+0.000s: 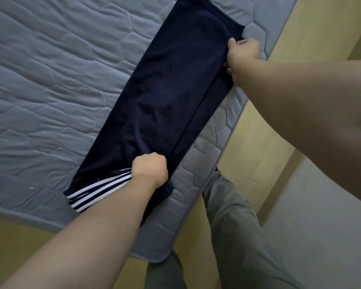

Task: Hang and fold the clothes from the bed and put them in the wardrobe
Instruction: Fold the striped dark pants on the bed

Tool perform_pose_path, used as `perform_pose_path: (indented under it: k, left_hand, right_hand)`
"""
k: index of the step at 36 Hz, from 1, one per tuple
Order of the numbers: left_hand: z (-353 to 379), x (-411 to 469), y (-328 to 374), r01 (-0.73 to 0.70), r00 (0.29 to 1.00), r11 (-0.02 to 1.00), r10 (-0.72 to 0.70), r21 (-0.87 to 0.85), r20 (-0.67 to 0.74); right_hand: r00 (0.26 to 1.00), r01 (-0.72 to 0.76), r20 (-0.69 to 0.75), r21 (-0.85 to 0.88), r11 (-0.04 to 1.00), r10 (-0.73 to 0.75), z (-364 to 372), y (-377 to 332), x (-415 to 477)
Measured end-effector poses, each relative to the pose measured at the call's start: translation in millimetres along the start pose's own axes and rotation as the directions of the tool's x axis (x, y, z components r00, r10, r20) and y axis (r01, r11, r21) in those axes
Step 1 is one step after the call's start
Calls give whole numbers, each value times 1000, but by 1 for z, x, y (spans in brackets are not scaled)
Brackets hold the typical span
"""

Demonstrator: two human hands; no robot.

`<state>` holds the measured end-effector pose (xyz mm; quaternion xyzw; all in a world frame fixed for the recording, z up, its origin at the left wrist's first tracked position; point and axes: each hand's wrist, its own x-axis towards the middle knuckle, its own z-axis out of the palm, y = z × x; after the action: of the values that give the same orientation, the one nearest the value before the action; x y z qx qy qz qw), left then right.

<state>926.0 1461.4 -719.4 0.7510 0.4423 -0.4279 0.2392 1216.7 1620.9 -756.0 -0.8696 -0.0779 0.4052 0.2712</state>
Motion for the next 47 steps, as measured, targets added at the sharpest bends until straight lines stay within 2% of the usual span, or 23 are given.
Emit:
perform_pose_path:
  k: [9,16,20,22,24,26,28,30,31,33,35,39,43,47]
  left_hand:
    - [-4,-20,19,-97,995,995,98,-39,35]
    - [10,-7,35,-44,996,999,45,-14,81]
    - [14,2,28,-46,993,995,55,-86,105]
    - [9,3,22,-67,978,985,96,-160,185]
    - [-2,1,15,-95,936,956,181,-276,302]
    - [-21,-3,9,-111,860,925,272,-362,432]
    - [-48,-6,7,-133,755,923,330,-360,567]
    - [-78,-6,9,-216,653,934,355,-284,669]
    - [-93,-4,11,-253,616,930,367,-267,697]
    - [-121,4,15,-274,574,908,418,-317,704]
    - [-150,15,20,-281,602,876,478,-391,640]
    - [-209,49,35,-242,739,802,517,-547,432]
    - [-265,90,48,-232,823,731,499,-641,271]
    - [-305,132,57,-190,907,722,389,-665,163]
  right_hand:
    - [995,14,-94,-111,994,-24,-32,9,-4]
    - [996,-12,-86,-97,995,3,-35,32,6]
    - [997,16,-76,-143,990,-28,-29,36,4]
    - [995,43,-85,-163,986,-57,-26,35,0]
    - [992,74,-87,-187,980,-91,-25,35,-3]
    - [991,83,-87,-187,979,-101,-25,34,-6]
    - [995,52,-72,-173,984,-65,-24,32,-8]
    - [998,-8,-64,-106,994,1,-26,28,-8]
    - [998,-40,-52,-56,998,37,-28,26,-9]
    - [999,-49,-14,-61,997,48,-32,25,-11]
    - [998,-32,42,-120,992,37,-35,26,-10]
    - [996,-25,83,-155,988,39,-36,29,-2]
    - [986,-58,145,-147,987,80,-35,35,8]
    - [970,-127,200,-47,991,134,-37,32,18]
